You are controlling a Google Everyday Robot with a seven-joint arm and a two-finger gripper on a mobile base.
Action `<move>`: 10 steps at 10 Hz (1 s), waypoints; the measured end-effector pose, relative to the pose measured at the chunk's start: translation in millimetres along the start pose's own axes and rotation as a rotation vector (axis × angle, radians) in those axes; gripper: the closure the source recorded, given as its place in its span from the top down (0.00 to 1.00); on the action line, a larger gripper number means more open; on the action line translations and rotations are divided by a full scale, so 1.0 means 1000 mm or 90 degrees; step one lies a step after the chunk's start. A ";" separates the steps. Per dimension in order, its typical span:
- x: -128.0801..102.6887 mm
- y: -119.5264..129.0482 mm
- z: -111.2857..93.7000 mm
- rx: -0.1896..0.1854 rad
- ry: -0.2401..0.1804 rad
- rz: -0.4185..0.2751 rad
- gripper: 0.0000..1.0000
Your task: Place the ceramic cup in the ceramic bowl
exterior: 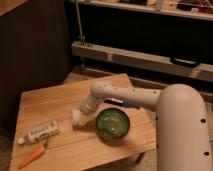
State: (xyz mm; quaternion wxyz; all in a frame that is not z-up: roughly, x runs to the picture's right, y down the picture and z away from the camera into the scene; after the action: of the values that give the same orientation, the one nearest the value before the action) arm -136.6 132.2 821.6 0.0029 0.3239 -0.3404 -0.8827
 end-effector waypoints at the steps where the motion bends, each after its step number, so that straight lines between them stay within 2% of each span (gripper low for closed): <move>1: 0.005 0.002 -0.024 -0.013 0.007 -0.005 0.05; 2: 0.013 0.004 -0.056 -0.030 0.013 -0.011 0.05; 6: 0.003 -0.011 -0.137 -0.066 0.039 0.005 0.05; 8: -0.003 -0.019 -0.152 -0.072 0.051 0.017 0.05; 10: -0.024 -0.034 -0.155 -0.074 0.057 0.038 0.05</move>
State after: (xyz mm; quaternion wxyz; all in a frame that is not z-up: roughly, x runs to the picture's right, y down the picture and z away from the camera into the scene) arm -22.0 71.1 728.2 0.0630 0.3524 -0.2977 -0.8850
